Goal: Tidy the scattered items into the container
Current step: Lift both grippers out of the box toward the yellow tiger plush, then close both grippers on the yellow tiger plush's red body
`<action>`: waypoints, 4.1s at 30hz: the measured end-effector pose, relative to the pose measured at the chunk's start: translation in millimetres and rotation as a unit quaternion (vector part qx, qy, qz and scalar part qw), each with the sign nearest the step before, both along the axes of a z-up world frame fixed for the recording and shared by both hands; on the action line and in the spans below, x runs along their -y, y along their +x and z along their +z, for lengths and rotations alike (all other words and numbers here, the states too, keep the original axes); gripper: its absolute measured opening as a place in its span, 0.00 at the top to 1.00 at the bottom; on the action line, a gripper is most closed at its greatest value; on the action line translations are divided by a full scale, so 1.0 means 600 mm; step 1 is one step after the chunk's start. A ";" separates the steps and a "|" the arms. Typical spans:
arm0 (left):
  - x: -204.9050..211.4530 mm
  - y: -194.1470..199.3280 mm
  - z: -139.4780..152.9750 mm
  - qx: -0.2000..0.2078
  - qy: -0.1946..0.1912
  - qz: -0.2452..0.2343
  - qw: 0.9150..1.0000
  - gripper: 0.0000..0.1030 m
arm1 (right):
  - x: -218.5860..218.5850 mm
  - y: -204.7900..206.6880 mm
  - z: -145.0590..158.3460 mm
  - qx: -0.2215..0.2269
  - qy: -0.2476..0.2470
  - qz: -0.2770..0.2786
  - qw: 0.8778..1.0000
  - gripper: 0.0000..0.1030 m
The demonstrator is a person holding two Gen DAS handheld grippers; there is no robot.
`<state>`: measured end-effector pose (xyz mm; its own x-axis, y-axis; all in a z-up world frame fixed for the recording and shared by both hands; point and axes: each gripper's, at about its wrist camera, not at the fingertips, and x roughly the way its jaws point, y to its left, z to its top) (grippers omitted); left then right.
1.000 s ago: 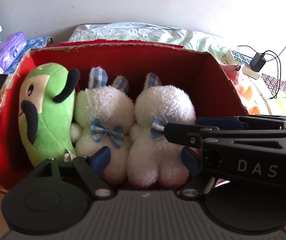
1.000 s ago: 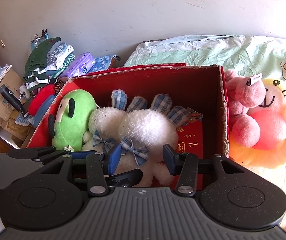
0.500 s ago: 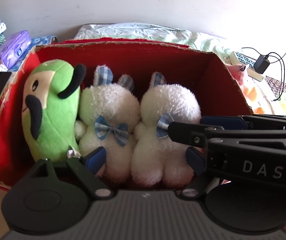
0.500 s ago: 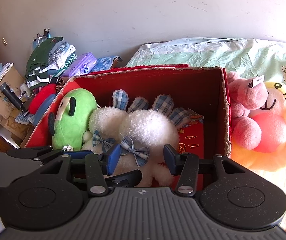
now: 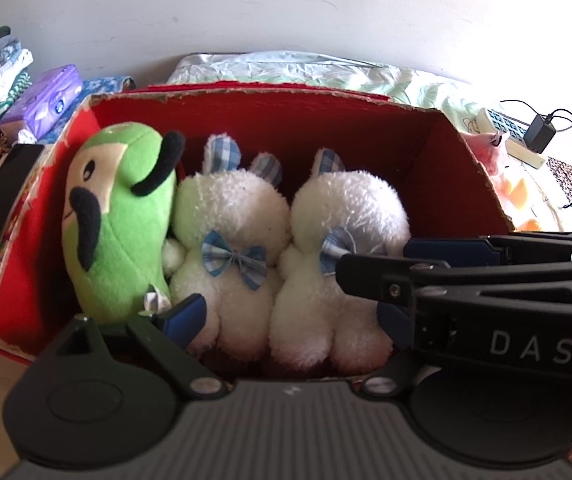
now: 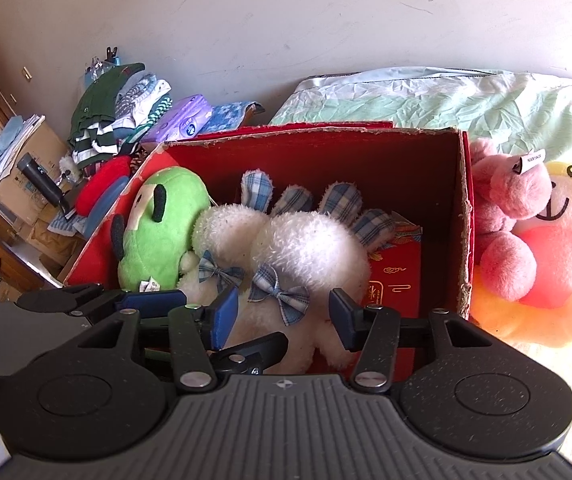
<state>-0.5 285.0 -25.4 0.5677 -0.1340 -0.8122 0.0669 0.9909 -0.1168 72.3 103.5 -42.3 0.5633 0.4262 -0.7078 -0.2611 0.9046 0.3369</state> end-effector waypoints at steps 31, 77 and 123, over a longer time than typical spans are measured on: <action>0.139 -0.050 0.119 0.081 -0.006 -0.033 0.996 0.03 | 0.207 -0.090 0.072 0.059 0.077 -0.099 0.990 0.42; 0.427 0.044 -0.043 0.041 -0.013 -0.107 0.993 0.13 | 0.455 0.029 -0.068 -0.055 0.134 -0.129 0.981 0.41; 0.543 -0.075 -0.014 0.033 -0.110 -0.310 0.944 0.93 | 0.652 -0.178 -0.121 -0.081 0.197 -0.267 0.940 0.84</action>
<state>-45.5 -40.8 -34.0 0.3734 -0.6181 -0.6917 0.6409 0.7110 -0.2894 -34.8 -287.5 -115.0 0.6703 0.3607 -0.6485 0.2779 0.6883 0.6701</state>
